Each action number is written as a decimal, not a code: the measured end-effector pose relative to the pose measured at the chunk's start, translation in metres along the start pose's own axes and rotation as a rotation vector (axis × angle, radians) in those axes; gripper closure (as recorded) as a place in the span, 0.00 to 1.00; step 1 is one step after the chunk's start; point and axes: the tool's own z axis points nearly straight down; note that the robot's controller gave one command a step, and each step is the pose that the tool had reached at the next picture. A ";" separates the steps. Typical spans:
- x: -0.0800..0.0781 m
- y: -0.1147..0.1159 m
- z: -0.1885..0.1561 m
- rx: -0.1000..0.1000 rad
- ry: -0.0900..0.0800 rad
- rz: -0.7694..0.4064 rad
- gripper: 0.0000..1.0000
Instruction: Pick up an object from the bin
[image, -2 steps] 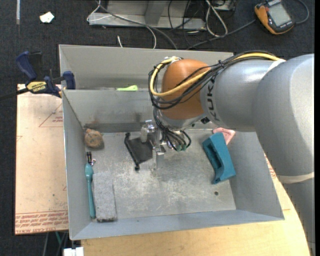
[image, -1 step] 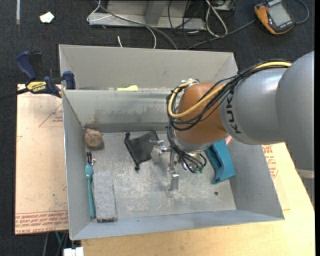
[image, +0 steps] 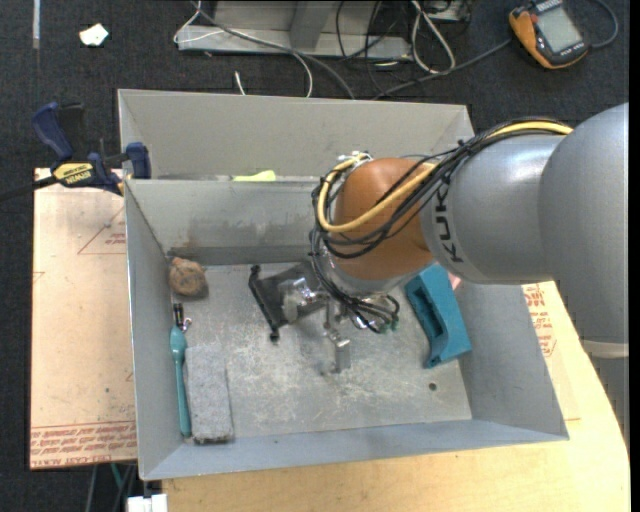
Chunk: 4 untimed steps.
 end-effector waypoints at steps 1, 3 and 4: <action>0.014 -0.036 -0.020 -0.001 0.003 0.044 0.00; -0.004 -0.034 -0.025 0.000 -0.002 -0.086 0.00; -0.028 0.010 -0.022 -0.002 -0.004 0.073 0.00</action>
Offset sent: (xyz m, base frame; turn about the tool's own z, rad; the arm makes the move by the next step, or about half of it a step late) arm 0.0268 0.0162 0.0048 -0.3478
